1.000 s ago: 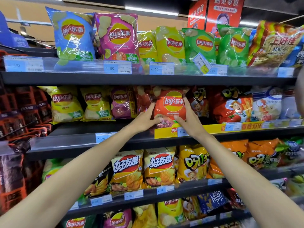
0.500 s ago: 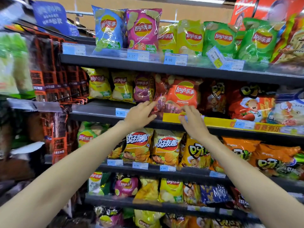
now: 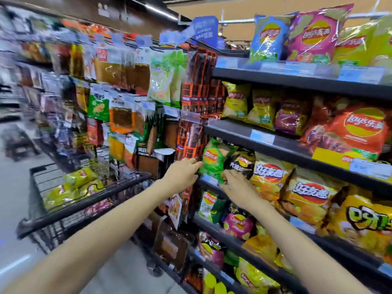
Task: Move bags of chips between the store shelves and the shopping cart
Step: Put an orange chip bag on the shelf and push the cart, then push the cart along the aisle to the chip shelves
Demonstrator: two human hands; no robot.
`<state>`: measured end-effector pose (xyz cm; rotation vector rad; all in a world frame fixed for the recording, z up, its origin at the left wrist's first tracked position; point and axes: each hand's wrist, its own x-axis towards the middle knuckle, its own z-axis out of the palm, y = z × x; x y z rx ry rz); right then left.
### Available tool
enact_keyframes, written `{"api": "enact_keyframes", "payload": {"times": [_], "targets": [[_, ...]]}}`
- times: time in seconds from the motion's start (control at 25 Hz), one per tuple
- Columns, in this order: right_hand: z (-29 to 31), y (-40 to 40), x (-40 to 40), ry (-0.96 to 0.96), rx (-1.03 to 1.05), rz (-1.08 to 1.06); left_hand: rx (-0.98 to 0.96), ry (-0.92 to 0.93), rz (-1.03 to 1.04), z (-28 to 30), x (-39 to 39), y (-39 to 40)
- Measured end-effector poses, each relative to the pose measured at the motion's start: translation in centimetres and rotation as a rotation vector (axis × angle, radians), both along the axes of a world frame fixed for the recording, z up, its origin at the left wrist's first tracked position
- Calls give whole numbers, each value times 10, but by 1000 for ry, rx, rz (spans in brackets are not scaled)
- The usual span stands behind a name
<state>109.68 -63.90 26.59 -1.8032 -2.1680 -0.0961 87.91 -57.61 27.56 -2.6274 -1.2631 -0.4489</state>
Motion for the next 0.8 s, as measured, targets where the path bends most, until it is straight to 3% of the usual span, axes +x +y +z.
{"api": "enact_keyframes", "payload": {"times": [0.28,0.52,0.8], "targets": [[-11,49,-196,-39,-40,318,-21,12,294,-14,-215,-28],[-33,51,-419,-40,-41,575,-98,10,599,-19,-420,-96],[-52,36,-631,-49,-46,838,-211,-48,873,-45,-605,-152]]}}
